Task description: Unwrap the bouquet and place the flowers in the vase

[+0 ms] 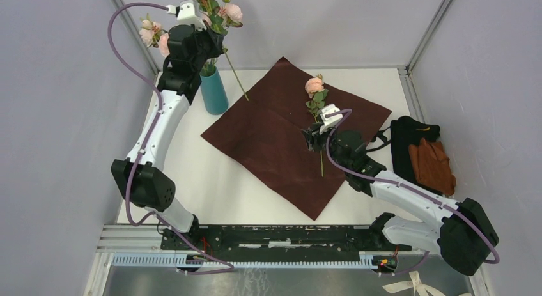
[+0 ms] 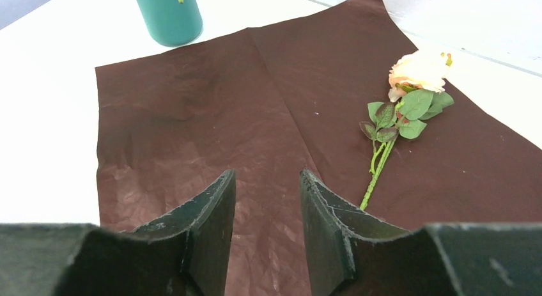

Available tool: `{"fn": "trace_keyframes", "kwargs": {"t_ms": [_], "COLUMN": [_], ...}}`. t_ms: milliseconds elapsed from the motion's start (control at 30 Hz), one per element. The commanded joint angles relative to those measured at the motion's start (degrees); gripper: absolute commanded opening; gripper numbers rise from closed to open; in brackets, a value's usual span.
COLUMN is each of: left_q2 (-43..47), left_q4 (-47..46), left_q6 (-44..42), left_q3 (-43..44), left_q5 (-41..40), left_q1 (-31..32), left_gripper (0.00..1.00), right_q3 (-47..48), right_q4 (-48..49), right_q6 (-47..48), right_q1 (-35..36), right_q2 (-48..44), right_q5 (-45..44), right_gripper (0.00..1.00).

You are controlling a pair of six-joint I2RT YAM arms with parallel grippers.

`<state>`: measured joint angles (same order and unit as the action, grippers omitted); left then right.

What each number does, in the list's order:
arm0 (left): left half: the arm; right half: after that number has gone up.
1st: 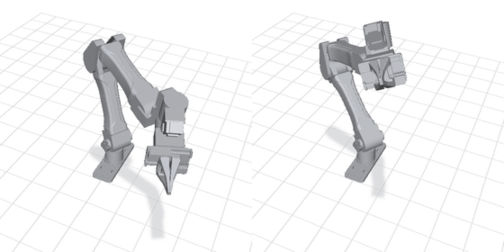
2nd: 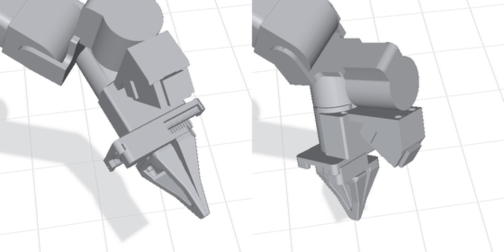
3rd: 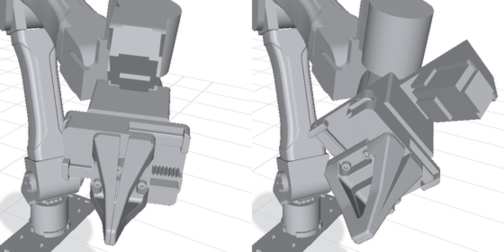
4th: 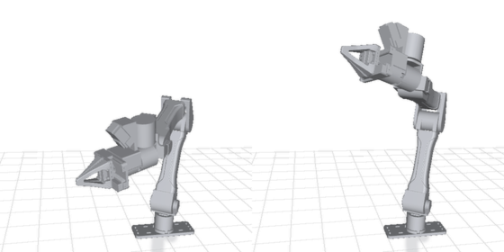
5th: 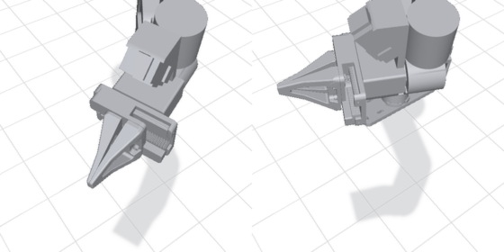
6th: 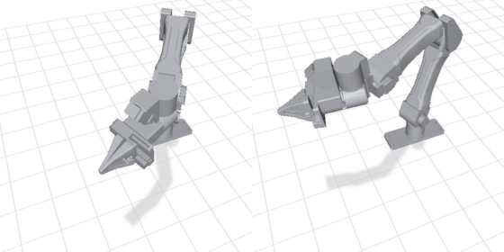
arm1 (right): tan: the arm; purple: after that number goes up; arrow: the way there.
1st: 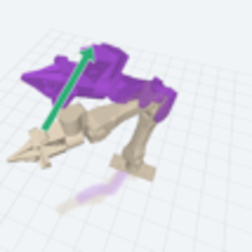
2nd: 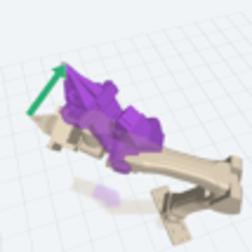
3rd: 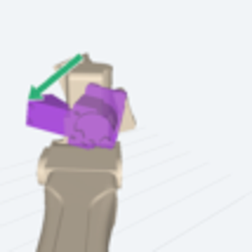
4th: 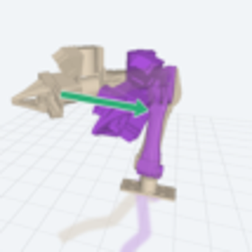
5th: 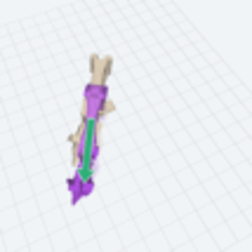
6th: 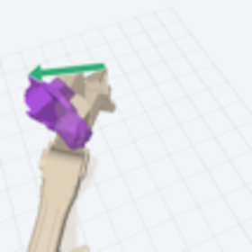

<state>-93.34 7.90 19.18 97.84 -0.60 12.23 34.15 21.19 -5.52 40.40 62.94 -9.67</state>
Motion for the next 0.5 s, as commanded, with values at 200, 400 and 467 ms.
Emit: {"fn": "trace_keyframes", "kwargs": {"t_ms": [200,400,467], "left_q2": [6.62,7.8,7.67], "left_q4": [-11.18,-17.65,-19.18], "left_q6": [-12.86,-17.92,-18.79], "left_q3": [-4.19,-9.04,-9.73], "left_q5": [-4.67,-0.96,-0.84], "left_q1": [-0.05,-0.13,-0.11], "left_gripper": [0.02,0.02,0.02], "right_q3": [2.14,2.19,2.15], "right_q4": [3.86,4.22,4.15], "right_q6": [-0.61,-0.83,-0.73], "right_q1": [-0.03,0.02,-0.04], "right_q2": [2.24,3.31,3.63], "right_q5": [2.02,2.63,2.47], "right_gripper": [0.46,0.46,0.46]}}
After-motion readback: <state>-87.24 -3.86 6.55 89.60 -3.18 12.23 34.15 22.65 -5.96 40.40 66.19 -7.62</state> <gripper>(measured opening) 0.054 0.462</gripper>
